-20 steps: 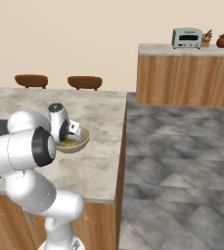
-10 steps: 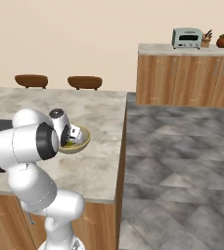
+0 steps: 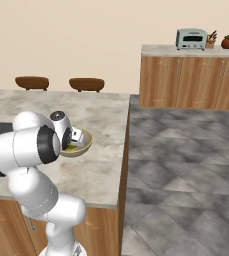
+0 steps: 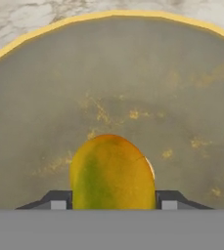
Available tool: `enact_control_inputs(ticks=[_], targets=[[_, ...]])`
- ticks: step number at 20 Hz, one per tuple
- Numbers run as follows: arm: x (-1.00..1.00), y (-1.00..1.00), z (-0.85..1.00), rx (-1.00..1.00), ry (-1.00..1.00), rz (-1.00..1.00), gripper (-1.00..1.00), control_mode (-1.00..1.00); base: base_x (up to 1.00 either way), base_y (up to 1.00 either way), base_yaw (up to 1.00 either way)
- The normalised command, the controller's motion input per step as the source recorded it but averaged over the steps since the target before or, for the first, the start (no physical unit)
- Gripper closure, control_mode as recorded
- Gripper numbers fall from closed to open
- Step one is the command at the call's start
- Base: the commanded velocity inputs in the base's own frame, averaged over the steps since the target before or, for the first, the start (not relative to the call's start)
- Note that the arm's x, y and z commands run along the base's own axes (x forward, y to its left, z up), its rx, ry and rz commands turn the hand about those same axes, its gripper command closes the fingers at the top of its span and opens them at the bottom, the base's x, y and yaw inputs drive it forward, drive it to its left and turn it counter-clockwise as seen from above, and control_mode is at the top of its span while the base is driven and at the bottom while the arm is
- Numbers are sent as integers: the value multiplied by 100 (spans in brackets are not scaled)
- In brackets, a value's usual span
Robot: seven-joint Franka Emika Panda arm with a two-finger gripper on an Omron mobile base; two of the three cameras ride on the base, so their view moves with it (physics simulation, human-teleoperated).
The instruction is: Pick the mangos from the cabinet and place them in one bowl. Pick the carrot from the sink and place it in the other bowl.
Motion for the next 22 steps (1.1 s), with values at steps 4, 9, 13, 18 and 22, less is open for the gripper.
enact_control_inputs(ticks=[4,9,13,18,22], targets=[[3,1,32,0,0,0,-100,-100,0,0,0],[17,0,29,0,0,0,-100,-100,0,0,0],[-10,0,64,0,0,0,-100,-100,0,0,0],[-49,-1,74,1,0,-1,-100,-100,0,0,0],[-62,-4,63,3,0,0,-100,-100,0,0,0]])
